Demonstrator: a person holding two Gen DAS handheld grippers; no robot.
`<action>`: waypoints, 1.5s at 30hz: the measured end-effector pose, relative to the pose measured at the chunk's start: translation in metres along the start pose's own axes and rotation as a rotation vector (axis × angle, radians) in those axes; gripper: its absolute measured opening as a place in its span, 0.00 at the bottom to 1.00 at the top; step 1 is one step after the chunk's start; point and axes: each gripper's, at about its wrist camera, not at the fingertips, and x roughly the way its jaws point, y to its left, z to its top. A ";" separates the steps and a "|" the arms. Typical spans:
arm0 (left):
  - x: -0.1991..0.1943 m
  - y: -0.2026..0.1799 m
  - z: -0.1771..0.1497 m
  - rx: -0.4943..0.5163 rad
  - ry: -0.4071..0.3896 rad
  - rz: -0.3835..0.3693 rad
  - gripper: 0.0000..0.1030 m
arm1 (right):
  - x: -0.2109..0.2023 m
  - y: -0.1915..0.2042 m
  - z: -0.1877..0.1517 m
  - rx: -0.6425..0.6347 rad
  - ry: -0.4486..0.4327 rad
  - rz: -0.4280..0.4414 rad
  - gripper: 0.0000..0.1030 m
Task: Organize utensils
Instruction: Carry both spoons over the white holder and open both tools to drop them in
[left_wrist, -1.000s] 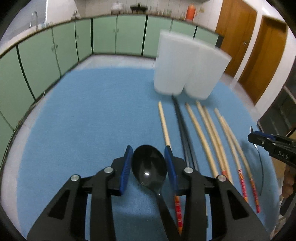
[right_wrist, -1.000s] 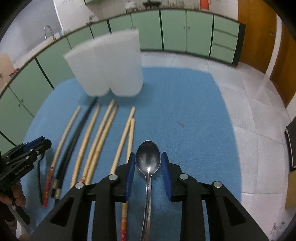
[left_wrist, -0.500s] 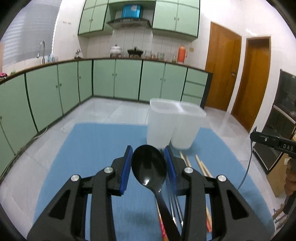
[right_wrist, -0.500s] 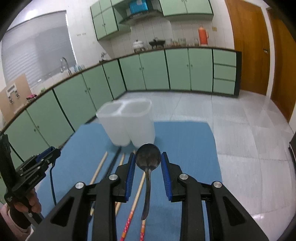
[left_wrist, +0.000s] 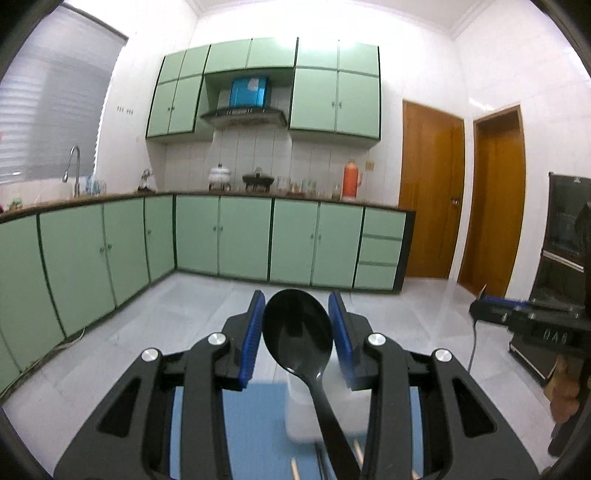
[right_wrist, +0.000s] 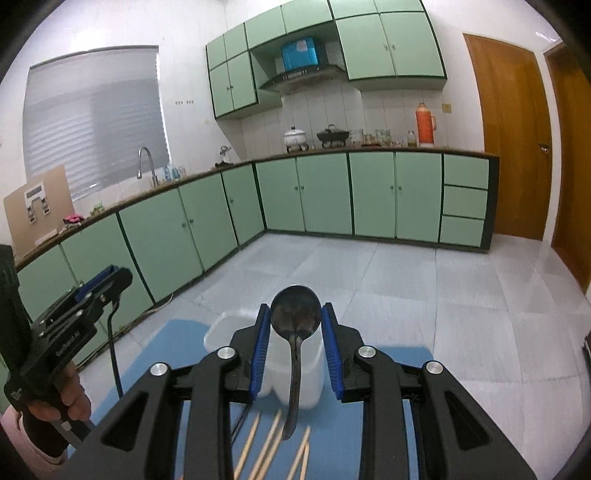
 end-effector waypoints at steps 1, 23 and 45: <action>0.007 -0.002 0.005 0.004 -0.012 -0.002 0.33 | 0.007 -0.001 0.006 0.004 -0.004 0.002 0.27; 0.133 0.012 -0.049 0.023 0.058 0.001 0.34 | 0.136 -0.006 -0.015 -0.029 0.087 -0.028 0.27; -0.017 0.037 -0.082 0.028 0.230 0.048 0.91 | -0.002 0.000 -0.110 0.052 0.085 -0.133 0.82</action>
